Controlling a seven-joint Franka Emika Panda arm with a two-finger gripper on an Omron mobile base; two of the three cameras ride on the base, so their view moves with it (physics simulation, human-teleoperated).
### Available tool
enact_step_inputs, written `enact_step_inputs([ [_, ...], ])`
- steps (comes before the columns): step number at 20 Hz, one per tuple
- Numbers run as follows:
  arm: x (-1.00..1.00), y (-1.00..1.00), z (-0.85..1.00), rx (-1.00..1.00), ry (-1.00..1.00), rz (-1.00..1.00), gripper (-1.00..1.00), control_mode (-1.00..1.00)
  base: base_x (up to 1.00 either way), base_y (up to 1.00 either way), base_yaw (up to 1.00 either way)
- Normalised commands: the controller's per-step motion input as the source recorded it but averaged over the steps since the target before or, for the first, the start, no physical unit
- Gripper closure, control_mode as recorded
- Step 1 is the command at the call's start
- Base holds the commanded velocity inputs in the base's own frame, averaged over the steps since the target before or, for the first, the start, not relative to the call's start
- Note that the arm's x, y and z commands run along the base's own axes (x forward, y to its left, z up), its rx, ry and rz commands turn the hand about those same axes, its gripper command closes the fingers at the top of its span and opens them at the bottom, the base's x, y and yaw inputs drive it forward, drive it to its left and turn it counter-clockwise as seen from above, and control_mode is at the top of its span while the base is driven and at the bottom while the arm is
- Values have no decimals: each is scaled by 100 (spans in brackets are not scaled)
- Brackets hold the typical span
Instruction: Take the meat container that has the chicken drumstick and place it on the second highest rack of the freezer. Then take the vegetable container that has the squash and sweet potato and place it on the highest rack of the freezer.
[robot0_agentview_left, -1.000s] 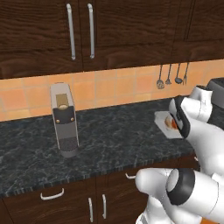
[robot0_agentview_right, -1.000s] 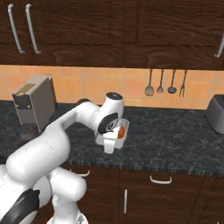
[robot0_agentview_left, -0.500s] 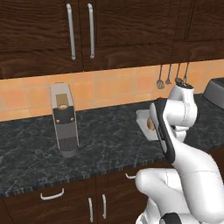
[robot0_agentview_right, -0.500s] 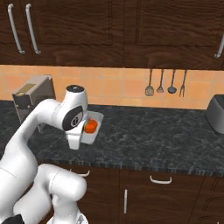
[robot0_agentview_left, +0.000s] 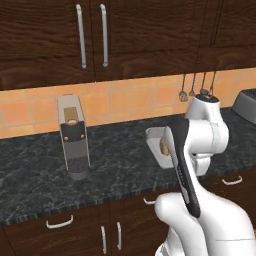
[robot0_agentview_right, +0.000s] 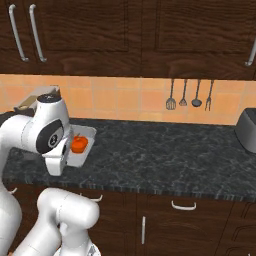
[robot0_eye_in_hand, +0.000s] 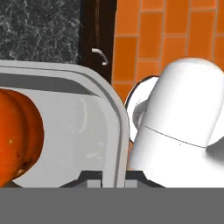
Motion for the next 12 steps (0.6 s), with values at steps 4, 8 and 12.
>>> enact_step_inputs([
  [4,-26,8,29,0,4,2,100,-100,0,0,0],
  [8,-5,8,1,0,1,0,100,100,-48,-4,-5],
  [12,0,0,0,0,0,0,100,100,-43,-32,-49],
])
